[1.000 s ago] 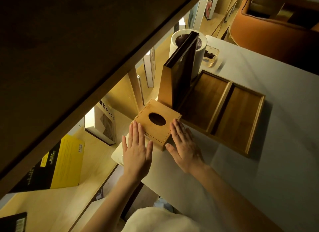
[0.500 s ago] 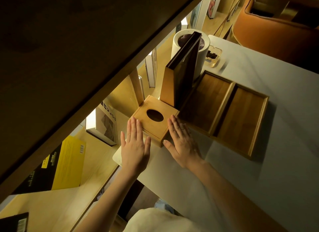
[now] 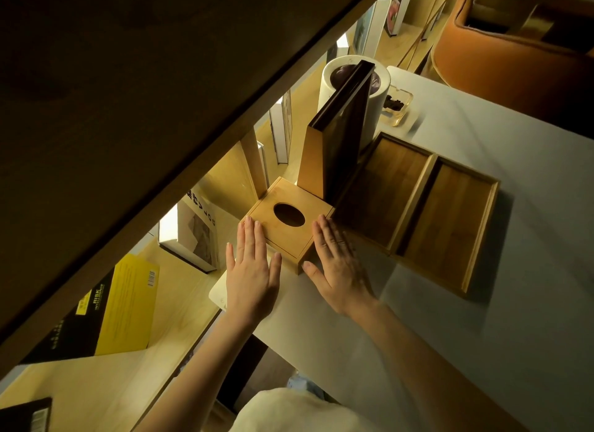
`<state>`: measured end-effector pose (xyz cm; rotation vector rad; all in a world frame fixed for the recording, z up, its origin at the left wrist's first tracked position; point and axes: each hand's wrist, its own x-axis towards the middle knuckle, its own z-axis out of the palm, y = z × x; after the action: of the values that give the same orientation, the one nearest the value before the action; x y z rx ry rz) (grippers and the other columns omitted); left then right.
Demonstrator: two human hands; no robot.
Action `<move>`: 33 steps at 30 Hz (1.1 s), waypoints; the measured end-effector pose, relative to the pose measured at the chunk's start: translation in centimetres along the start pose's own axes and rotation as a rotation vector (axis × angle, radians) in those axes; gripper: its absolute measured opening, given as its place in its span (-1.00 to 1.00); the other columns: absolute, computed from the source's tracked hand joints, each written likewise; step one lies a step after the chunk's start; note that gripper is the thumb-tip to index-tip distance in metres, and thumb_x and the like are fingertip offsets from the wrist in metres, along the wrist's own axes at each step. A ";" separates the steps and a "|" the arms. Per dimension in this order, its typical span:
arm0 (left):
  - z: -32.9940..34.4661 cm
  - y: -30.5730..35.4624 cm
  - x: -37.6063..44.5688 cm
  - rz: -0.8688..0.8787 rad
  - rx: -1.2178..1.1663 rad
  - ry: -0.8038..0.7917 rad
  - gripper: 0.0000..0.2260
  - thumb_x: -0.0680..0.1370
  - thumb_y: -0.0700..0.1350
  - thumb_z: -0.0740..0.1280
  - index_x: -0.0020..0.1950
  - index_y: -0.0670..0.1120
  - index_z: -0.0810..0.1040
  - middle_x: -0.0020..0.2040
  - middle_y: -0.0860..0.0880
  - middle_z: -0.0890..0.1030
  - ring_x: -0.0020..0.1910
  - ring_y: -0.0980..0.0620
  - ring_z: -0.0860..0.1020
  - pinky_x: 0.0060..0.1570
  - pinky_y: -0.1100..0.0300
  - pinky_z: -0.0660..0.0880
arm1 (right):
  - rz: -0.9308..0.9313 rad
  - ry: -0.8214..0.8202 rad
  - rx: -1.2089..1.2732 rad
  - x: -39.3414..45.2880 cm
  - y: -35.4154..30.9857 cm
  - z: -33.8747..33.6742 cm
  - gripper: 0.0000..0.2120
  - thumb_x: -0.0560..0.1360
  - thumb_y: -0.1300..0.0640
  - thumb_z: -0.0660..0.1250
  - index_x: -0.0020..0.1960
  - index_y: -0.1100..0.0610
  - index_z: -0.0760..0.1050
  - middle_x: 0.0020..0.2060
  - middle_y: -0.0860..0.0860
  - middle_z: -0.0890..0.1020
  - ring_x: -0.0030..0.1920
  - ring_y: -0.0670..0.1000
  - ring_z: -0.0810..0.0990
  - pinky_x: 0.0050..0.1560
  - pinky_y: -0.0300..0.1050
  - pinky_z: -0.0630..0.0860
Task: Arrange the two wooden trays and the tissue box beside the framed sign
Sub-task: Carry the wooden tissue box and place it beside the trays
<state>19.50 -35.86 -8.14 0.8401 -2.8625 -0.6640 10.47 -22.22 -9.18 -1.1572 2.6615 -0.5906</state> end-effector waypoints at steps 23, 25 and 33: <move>-0.2 0.6 0.0 -0.015 0.065 -0.003 -0.48 0.53 0.17 -0.18 0.37 0.03 -0.34 0.42 0.05 -0.31 0.41 0.07 -0.33 0.42 0.02 -0.29 | -0.041 -0.003 0.008 0.6 0.7 -0.5 -0.40 0.52 -0.16 -0.06 0.35 -0.11 -0.40 0.41 -0.11 -0.27 0.43 -0.10 -0.29 0.41 -0.15 -0.20; -0.5 0.8 0.1 -0.013 0.083 -0.011 -0.47 0.55 0.14 -0.13 0.41 -0.01 -0.28 0.46 0.02 -0.27 0.42 0.06 -0.32 0.42 0.01 -0.27 | -0.044 0.007 -0.008 0.6 0.6 -0.7 -0.41 0.53 -0.14 -0.04 0.38 -0.08 -0.34 0.43 -0.10 -0.22 0.43 -0.10 -0.26 0.43 -0.12 -0.17; -4.5 4.8 1.7 0.036 0.168 0.005 -0.64 0.56 0.05 0.08 0.14 -0.17 0.44 0.12 -0.17 0.57 0.11 -0.10 0.51 0.23 -0.03 0.39 | 0.179 0.094 0.529 0.7 -0.6 -5.3 -0.61 0.55 0.00 0.11 0.34 0.07 0.29 0.34 0.08 0.42 0.32 0.04 0.39 0.18 -0.23 0.35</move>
<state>16.57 -34.89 -2.13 0.8068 -2.9528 -0.4215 8.73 -21.60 -4.09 -0.7472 2.4118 -1.2389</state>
